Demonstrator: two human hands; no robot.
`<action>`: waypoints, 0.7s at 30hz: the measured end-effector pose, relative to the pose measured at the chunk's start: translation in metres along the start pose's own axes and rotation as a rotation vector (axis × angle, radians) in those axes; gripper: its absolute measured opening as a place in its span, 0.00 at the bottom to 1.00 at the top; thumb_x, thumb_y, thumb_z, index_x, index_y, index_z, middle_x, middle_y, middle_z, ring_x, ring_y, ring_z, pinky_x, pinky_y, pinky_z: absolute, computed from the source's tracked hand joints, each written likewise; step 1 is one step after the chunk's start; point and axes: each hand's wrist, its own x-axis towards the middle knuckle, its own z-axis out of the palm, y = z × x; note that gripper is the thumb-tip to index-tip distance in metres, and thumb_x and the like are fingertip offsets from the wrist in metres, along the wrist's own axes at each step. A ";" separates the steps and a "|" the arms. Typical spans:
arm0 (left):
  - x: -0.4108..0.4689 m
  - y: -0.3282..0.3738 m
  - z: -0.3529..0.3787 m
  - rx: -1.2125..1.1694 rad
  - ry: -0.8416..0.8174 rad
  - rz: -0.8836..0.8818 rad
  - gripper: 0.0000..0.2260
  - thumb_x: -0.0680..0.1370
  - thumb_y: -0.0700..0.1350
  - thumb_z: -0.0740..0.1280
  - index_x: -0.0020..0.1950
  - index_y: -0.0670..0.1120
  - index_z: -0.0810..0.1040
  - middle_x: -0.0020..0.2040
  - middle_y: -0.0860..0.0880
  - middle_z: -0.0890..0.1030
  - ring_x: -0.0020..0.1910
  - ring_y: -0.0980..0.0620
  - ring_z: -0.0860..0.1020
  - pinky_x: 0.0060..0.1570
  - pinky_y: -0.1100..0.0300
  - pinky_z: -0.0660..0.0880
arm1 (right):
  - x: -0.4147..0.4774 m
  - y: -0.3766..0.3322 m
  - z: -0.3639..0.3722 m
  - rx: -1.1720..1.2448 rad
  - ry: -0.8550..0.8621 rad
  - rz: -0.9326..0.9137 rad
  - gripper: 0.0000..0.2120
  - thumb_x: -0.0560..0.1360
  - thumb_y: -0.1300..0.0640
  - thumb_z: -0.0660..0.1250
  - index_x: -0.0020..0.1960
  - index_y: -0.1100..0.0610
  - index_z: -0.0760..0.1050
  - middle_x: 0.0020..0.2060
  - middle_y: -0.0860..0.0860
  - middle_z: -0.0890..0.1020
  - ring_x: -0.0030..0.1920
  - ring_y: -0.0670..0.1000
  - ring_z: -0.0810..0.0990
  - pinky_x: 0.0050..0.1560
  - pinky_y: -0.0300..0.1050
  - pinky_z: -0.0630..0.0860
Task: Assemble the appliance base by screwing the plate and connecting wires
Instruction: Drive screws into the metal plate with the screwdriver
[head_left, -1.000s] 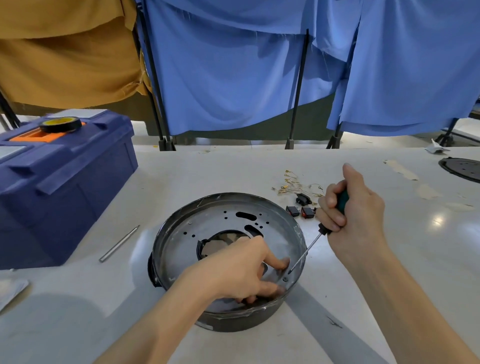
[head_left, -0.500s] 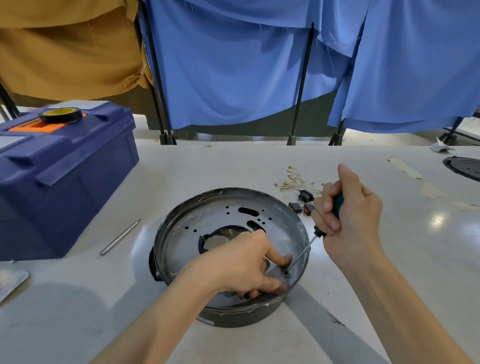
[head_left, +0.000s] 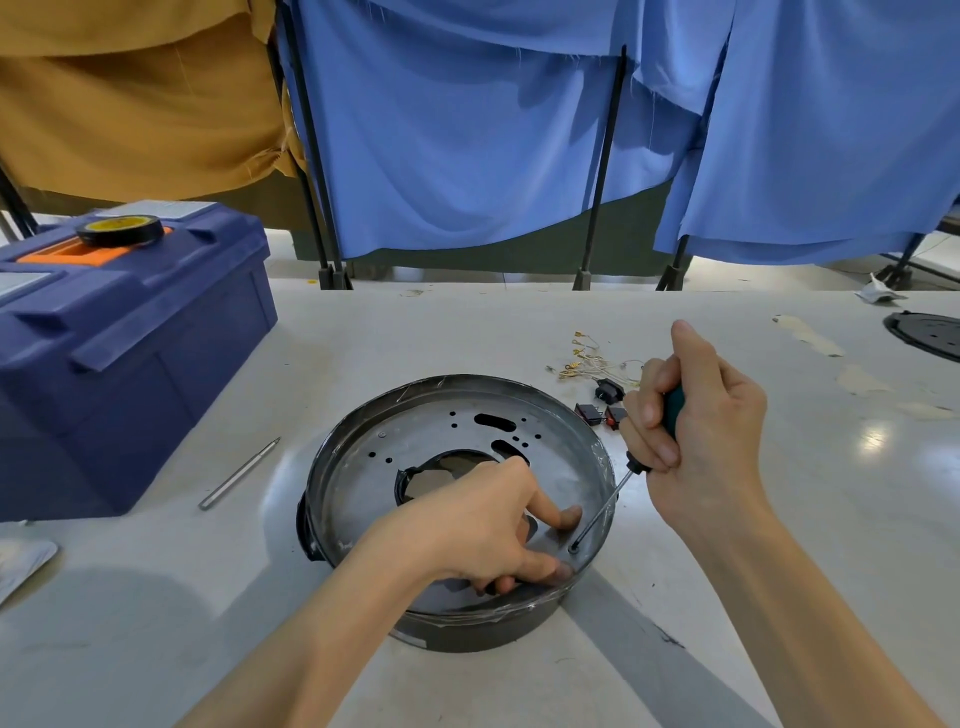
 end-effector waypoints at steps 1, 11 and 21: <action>-0.001 0.000 0.000 -0.003 0.001 0.002 0.24 0.75 0.49 0.73 0.70 0.52 0.73 0.24 0.50 0.76 0.19 0.56 0.69 0.22 0.68 0.68 | -0.002 0.000 0.002 -0.017 -0.040 -0.023 0.26 0.82 0.52 0.61 0.25 0.55 0.71 0.20 0.53 0.70 0.16 0.48 0.57 0.22 0.32 0.58; -0.006 0.006 -0.004 -0.168 0.010 0.020 0.20 0.74 0.46 0.74 0.65 0.54 0.78 0.25 0.52 0.74 0.24 0.52 0.68 0.27 0.63 0.67 | -0.018 -0.012 0.010 -0.202 -0.544 -0.040 0.18 0.78 0.55 0.58 0.37 0.63 0.79 0.26 0.59 0.75 0.22 0.56 0.70 0.28 0.48 0.70; -0.010 0.031 -0.014 -0.521 0.242 0.360 0.09 0.65 0.37 0.79 0.38 0.44 0.81 0.38 0.48 0.84 0.41 0.49 0.83 0.45 0.61 0.78 | -0.025 -0.010 0.014 -0.233 -0.408 -0.174 0.10 0.64 0.55 0.77 0.38 0.60 0.82 0.29 0.57 0.80 0.29 0.53 0.79 0.35 0.41 0.78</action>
